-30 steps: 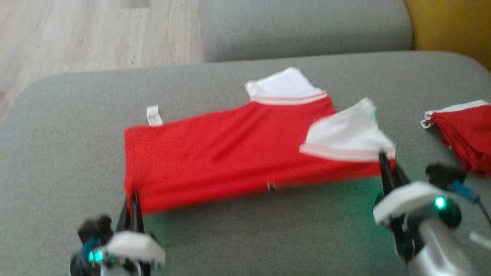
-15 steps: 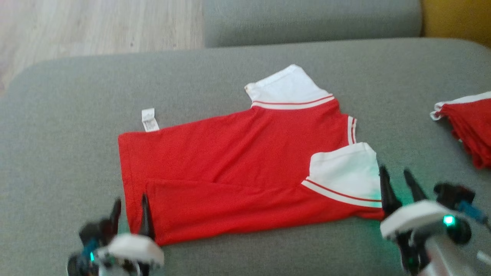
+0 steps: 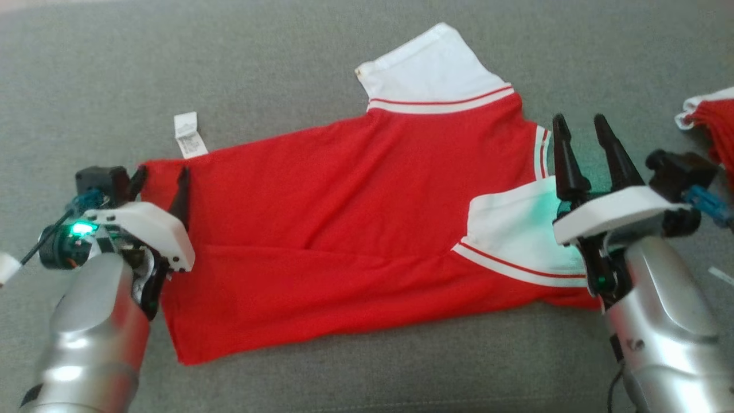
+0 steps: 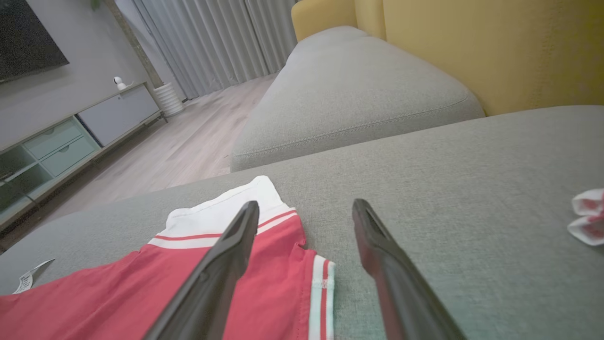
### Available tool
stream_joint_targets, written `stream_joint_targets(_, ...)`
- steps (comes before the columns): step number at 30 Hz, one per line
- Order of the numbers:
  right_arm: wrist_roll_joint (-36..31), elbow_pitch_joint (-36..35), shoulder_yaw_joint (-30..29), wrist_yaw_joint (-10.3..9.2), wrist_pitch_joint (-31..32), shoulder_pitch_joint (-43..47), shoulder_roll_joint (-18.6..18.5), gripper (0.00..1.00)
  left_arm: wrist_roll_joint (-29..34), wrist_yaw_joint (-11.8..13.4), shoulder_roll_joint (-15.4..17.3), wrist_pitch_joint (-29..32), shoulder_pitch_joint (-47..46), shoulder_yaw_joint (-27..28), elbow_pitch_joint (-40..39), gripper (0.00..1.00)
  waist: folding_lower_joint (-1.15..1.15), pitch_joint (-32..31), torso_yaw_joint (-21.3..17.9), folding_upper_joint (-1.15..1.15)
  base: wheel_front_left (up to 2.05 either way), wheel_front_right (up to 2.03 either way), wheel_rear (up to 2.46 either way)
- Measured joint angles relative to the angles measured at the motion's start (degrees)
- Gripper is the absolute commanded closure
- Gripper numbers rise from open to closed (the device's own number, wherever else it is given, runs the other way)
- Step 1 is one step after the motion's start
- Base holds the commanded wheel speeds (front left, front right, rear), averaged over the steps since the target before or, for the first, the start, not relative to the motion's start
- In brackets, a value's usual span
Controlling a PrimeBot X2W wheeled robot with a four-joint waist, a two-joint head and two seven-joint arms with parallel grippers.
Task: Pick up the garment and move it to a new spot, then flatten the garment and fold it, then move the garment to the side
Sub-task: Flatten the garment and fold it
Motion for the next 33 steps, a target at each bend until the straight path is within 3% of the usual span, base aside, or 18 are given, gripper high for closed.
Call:
stream_joint_targets(10,0.8,0.8,2.5,0.0,-0.6,-5.1,-0.1,0.0,-9.4,-0.1,4.8,0.5,-2.7,-8.6,0.5,0.0,-0.02,3.6,-1.2,0.0,0.0,0.0,0.0)
stream_joint_targets(21,2.0,2.6,4.1,0.0,-1.9,-7.0,-0.4,0.0,-10.0,0.0,5.2,-2.9,-4.5,-11.4,6.5,0.0,-0.02,2.6,0.2,0.0,0.0,0.0,0.0)
stream_joint_targets(31,2.6,3.6,5.9,0.0,-2.1,-8.0,-0.6,0.0,-15.0,0.0,5.1,-2.5,-5.8,-14.3,7.3,0.0,-0.02,3.5,-0.2,0.0,0.0,0.0,0.0)
stream_joint_targets(32,2.6,3.7,5.9,0.0,-2.0,-8.7,-0.8,0.0,-15.7,0.0,5.1,-2.2,-6.1,-14.6,7.0,0.02,-0.02,3.7,-0.3,0.0,0.0,0.0,0.0)
stream_joint_targets(33,2.6,3.8,6.0,0.0,-2.0,-9.5,-1.2,0.0,-16.4,0.0,5.2,-2.0,-6.3,-14.9,6.7,0.29,-0.02,4.0,-0.3,0.0,0.0,0.0,0.0)
